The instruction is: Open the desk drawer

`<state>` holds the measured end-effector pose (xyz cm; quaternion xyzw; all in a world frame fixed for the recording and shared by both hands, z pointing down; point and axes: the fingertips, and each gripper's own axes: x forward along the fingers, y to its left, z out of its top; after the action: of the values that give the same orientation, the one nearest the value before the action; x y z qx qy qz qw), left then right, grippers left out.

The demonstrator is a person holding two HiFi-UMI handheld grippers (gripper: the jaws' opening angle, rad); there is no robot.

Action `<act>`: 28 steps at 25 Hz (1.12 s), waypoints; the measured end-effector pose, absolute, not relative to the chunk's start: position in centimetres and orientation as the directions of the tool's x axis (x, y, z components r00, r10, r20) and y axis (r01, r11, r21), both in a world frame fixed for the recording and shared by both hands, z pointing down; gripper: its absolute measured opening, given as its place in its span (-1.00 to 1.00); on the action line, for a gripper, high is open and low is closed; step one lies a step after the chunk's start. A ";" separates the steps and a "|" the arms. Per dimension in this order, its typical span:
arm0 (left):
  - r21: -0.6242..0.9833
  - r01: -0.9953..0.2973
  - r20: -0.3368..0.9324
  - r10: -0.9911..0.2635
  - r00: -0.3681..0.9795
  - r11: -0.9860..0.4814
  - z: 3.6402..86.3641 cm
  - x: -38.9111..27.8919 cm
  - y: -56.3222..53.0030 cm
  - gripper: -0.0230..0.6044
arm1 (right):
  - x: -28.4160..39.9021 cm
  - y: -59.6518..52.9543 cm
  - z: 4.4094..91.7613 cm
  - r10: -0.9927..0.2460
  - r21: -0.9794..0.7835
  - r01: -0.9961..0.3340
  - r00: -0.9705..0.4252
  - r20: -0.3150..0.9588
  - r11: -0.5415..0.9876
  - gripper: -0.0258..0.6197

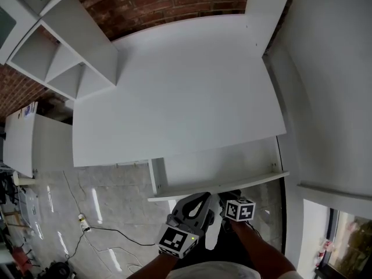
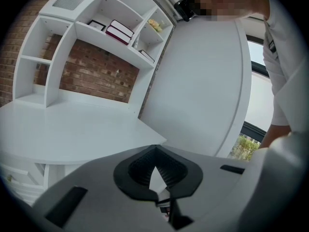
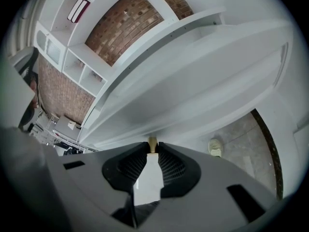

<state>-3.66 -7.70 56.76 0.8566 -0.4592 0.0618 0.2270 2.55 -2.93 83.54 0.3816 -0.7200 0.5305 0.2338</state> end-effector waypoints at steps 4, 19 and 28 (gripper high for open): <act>0.333 -0.807 0.312 -0.750 0.583 -0.488 56.4 -3.2 -7.1 -0.90 | 3.2 -0.6 83.7 -0.291 -0.573 -0.807 -0.588 0.755 0.141 -0.69; 0.332 -0.785 0.325 -0.718 0.615 -0.523 54.9 -2.1 -5.3 -0.90 | 4.8 4.4 84.0 -0.273 -0.544 -0.827 -0.561 0.781 0.142 -0.68; 0.322 -0.774 0.320 -0.706 0.632 -0.546 54.6 -1.6 -4.3 -0.90 | 4.9 4.9 83.9 -0.274 -0.576 -0.810 -0.583 0.765 0.114 -0.68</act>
<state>-1.64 -4.27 54.60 0.8759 -0.4224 0.0763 0.2206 4.88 4.90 83.91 0.3845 -0.7043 0.5435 0.2466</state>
